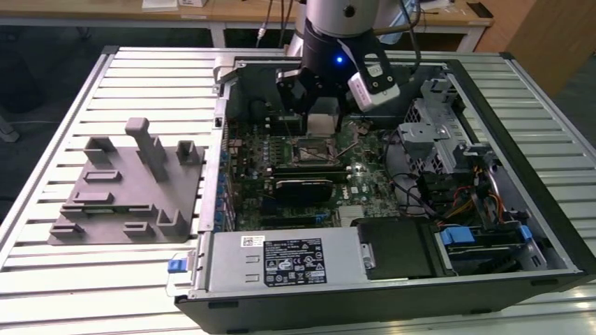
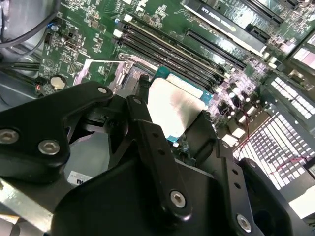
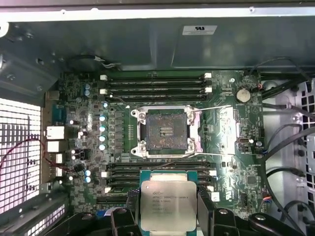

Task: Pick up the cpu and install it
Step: 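Pick up the cpu and move it towards the insertion slot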

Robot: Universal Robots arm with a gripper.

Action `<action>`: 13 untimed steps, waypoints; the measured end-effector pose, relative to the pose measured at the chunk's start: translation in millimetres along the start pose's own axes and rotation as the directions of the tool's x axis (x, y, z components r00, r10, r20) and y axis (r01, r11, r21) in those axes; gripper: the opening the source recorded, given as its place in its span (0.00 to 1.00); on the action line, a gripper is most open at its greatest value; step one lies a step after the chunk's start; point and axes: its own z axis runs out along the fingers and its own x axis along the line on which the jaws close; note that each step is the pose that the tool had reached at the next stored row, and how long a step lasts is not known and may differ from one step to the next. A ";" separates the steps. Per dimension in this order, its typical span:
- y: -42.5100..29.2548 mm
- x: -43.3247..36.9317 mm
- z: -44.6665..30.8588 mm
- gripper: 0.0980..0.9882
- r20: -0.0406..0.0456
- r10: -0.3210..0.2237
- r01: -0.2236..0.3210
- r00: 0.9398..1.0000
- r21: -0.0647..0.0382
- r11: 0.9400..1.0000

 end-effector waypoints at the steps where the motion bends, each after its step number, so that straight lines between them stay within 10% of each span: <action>1: 0.0 -0.2 1.8 0.50 -0.001 0.000 0.000 1.000 0.000 1.000; 13: 3.2 -3.4 23.1 0.50 -0.010 0.001 -0.001 1.000 0.002 1.000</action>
